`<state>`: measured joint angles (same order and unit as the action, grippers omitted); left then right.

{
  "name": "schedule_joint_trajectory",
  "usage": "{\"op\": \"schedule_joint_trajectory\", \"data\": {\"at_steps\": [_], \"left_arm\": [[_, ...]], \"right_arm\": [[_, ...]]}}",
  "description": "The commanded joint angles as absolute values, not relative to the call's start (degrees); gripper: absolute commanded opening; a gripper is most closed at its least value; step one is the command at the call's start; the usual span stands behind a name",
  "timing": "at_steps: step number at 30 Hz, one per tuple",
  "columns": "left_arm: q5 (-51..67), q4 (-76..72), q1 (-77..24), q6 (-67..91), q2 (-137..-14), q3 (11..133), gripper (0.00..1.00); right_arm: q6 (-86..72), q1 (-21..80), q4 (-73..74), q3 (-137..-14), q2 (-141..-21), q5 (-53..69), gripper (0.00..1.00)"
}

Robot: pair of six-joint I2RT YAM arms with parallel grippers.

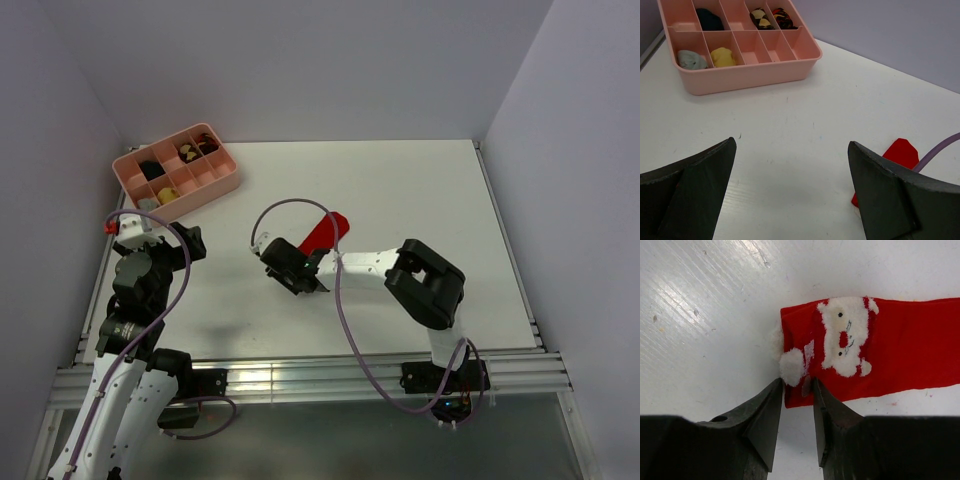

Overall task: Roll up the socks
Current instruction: Roll the sock at the center of the board.

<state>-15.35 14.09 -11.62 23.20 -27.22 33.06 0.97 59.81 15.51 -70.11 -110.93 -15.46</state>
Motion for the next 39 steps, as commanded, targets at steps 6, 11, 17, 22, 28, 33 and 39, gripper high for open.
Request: {"op": "schedule_joint_trajectory", "data": {"at_steps": [6,11,17,22,28,33,39], "left_arm": [[-15.3,12.3,-11.8,22.6,-27.5,33.2,0.99],[-14.6,12.0,-11.8,23.0,-28.5,33.3,1.0],[-11.6,15.9,-11.8,27.5,-34.7,36.9,0.99],[-7.3,16.9,-11.9,32.2,-38.5,39.1,0.96],[-2.0,11.3,-13.4,41.9,-41.3,34.9,0.93],[-3.4,6.3,-18.4,49.2,-46.1,31.3,0.91],[-7.3,0.5,-25.3,54.3,-54.7,30.2,0.83]], "right_arm": [[0.1,60.3,16.4,-71.8,-114.8,-18.6,0.27],[-2.0,60.2,17.0,-72.8,-115.2,-17.1,0.09],[-5.5,58.9,16.4,-73.8,-114.7,-10.8,0.0],[-11.0,54.9,12.5,-71.6,-112.1,-2.0,0.0],[-18.6,48.2,4.8,-66.0,-109.7,14.2,0.0],[-26.0,43.3,-4.0,-61.6,-110.0,27.0,0.0],[-33.4,38.7,-11.9,-58.0,-112.9,35.9,0.0]]}}
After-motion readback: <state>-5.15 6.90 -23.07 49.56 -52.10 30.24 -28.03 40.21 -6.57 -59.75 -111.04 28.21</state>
